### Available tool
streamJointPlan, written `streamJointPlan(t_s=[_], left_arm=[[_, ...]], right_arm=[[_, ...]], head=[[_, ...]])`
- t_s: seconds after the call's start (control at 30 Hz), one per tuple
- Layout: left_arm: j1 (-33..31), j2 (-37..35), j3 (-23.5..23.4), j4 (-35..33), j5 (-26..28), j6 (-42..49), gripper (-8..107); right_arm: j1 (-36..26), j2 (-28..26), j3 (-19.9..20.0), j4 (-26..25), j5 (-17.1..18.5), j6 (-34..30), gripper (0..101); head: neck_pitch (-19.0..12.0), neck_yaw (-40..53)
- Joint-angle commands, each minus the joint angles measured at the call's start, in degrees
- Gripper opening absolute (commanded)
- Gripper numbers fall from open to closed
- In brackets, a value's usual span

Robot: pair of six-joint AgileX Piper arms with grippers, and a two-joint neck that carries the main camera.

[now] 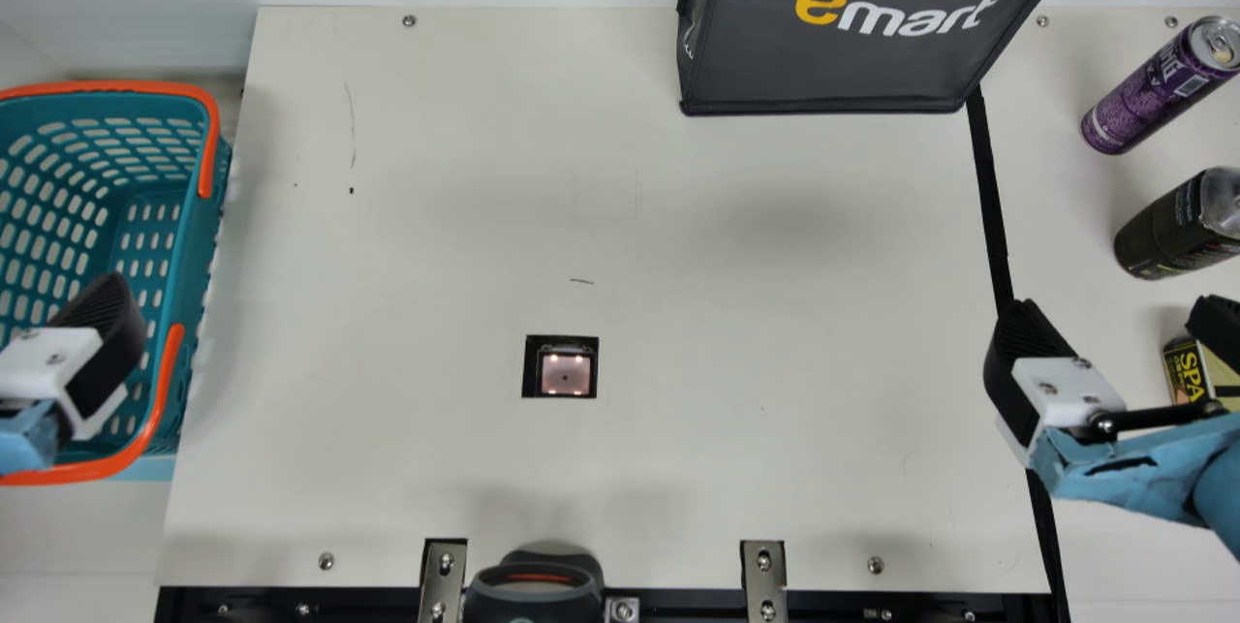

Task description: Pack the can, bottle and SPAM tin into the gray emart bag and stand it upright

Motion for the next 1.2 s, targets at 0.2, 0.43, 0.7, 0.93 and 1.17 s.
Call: streamJointPlan(t_s=[0.2, 0.43, 0.7, 0.93, 1.17], left_arm=[[0.0, 0.0, 0.0, 0.0, 0.0, 0.0, 90], [0.0, 0.0, 0.0, 0.0, 0.0, 0.0, 90], [0.0, 0.0, 0.0, 0.0, 0.0, 0.0, 90], [0.0, 0.0, 0.0, 0.0, 0.0, 0.0, 90], [0.0, 0.0, 0.0, 0.0, 0.0, 0.0, 90]], right_arm=[[0.0, 0.0, 0.0, 0.0, 0.0, 0.0, 95], [0.0, 0.0, 0.0, 0.0, 0.0, 0.0, 95], [0.0, 0.0, 0.0, 0.0, 0.0, 0.0, 95], [0.0, 0.0, 0.0, 0.0, 0.0, 0.0, 95], [0.0, 0.2, -0.1, 0.0, -0.1, 0.0, 95]], head=[[-11.1, -10.4], [-18.4, -18.2], [-18.4, -18.2], [-18.4, -18.2], [-18.4, -18.2]])
